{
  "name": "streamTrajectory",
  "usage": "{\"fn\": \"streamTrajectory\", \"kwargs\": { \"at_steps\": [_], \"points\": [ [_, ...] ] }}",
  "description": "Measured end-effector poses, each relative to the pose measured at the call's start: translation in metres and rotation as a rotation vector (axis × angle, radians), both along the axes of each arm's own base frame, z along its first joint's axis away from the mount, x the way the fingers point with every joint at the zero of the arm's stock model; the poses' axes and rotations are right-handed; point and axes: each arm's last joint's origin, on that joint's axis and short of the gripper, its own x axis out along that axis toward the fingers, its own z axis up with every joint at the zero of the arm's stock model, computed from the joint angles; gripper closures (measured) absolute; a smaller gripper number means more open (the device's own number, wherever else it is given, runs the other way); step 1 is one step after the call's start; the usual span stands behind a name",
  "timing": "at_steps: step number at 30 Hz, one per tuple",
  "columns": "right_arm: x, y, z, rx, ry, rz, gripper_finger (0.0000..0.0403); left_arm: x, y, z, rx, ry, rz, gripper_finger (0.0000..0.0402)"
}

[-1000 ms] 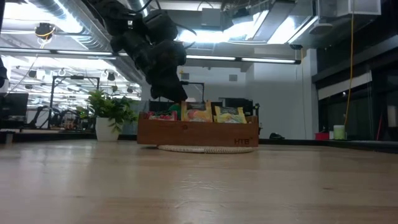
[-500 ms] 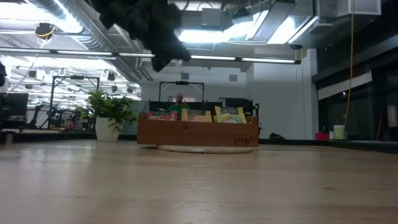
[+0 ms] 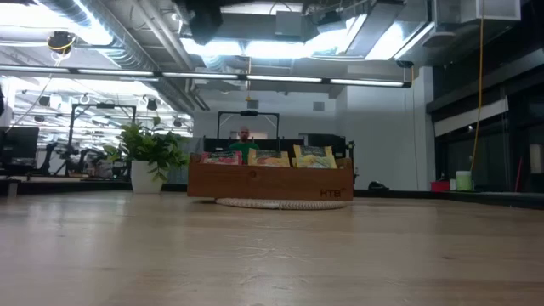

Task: Pick & Place Tea
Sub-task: Return to Home Position

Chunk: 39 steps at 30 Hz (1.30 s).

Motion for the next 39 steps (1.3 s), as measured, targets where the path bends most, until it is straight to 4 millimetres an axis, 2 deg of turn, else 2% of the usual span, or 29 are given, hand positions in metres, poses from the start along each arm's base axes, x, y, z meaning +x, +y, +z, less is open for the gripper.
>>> {"fn": "streamTrajectory", "kwargs": {
  "at_steps": [5, 9, 12, 15, 22, 28, 31, 34, 39],
  "points": [
    [0.008, 0.001, -0.01, 0.046, -0.003, 0.112, 0.0401, -0.005, -0.023, 0.003, 0.027, -0.033, -0.001, 0.0399],
    [0.004, -0.003, 0.015, 0.04, -0.134, 0.222, 0.0401, -0.007, -0.03, 0.003, 0.039, -0.03, -0.001, 0.0399],
    [-0.003, -0.016, 0.033, 0.05, -0.235, 0.286, 0.0401, -0.007, -0.03, 0.003, 0.04, -0.032, 0.001, 0.0399],
    [-0.01, -0.031, 0.031, 0.062, -0.269, 0.29, 0.0402, -0.007, -0.03, 0.005, 0.049, -0.054, -0.002, 0.04],
    [-0.039, -0.049, 0.0, 0.114, -0.441, 0.304, 0.0402, -0.009, -0.026, 0.009, 0.074, -0.072, 0.061, 0.0393],
    [-0.078, -0.068, -0.032, 0.109, -0.585, 0.258, 0.0395, -0.013, -0.022, 0.015, 0.133, -0.093, 0.13, 0.04],
    [-0.096, -0.079, -0.051, 0.059, -0.556, 0.154, 0.0389, -0.013, -0.022, 0.014, 0.125, -0.091, 0.149, 0.0398],
    [-0.114, -0.092, -0.068, -0.071, -0.502, 0.028, 0.0387, -0.013, -0.021, 0.014, 0.187, -0.091, 0.141, 0.0393],
    [-0.131, -0.1, -0.088, 0.036, -0.508, -0.083, 0.0392, -0.014, -0.021, 0.014, 0.259, -0.088, 0.133, 0.0394]
  ]
}}
